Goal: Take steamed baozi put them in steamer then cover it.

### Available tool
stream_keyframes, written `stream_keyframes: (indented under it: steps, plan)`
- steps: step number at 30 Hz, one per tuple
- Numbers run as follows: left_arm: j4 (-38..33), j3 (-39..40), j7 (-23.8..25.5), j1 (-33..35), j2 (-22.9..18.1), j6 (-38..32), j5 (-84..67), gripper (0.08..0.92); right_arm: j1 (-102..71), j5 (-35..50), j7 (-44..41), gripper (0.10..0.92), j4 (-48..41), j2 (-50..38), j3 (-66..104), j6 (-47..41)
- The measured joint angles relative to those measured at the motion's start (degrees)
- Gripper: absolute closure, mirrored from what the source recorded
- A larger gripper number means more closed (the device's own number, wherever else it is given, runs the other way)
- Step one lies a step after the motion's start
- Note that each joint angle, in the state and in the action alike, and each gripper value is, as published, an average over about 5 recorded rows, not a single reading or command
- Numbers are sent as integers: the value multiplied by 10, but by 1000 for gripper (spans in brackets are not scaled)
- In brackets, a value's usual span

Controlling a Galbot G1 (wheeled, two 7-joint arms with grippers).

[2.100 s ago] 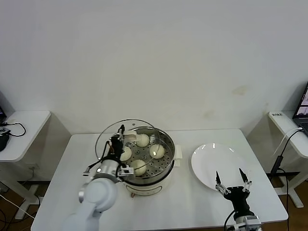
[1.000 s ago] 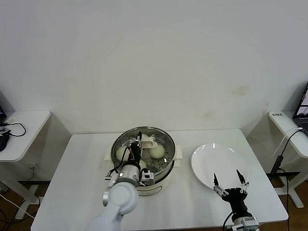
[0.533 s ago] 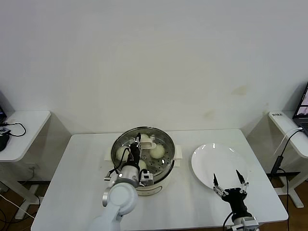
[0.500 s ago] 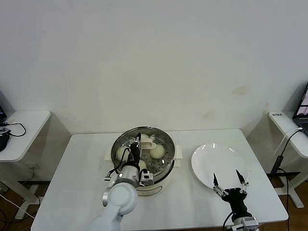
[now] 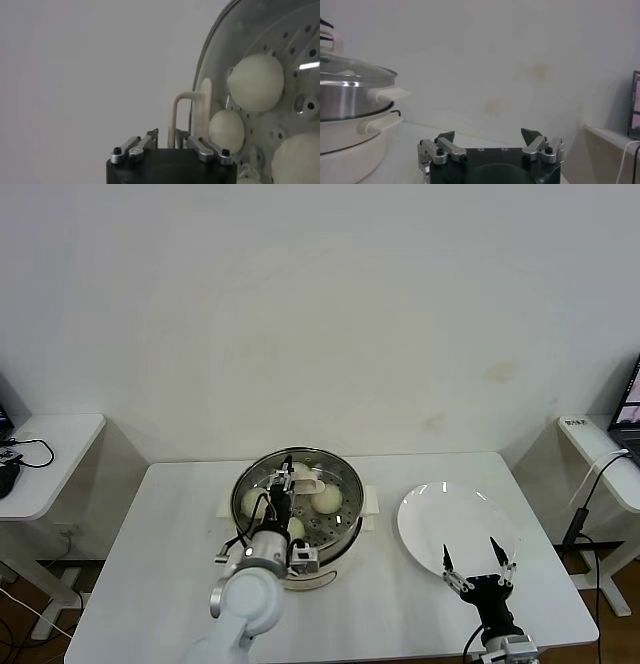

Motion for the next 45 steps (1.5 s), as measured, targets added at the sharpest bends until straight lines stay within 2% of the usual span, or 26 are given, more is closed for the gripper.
stream_keyframes:
  steps: [11, 14, 19, 25, 30, 36, 45]
  plan:
    - [-68, -13, -3, 46, 31, -13, -22, 245, -4, 2, 0, 203, 1, -5, 2, 1]
    - [-99, -20, -6, 69, 43, -20, -37, 192, -6, 5, 0, 202, -2, -8, 1, 2]
    - [-150, -40, -27, 121, 56, -43, -100, 178, -10, 11, -2, 203, -6, -17, 1, 5]
    - [-189, -99, -102, 195, 56, -100, -272, 177, -15, 25, -6, 203, -9, -36, 2, 5]
    - [-200, -180, -166, 256, 57, -153, -464, 177, -22, 41, -8, 202, -4, -55, -8, 0]
    - [-208, -254, -220, 336, 50, -203, -675, 177, -46, 70, -3, 203, 12, -89, -26, -13]
    - [-204, -305, -266, 437, 27, -265, -843, 177, -97, 104, 13, 203, 44, -143, -53, -37]
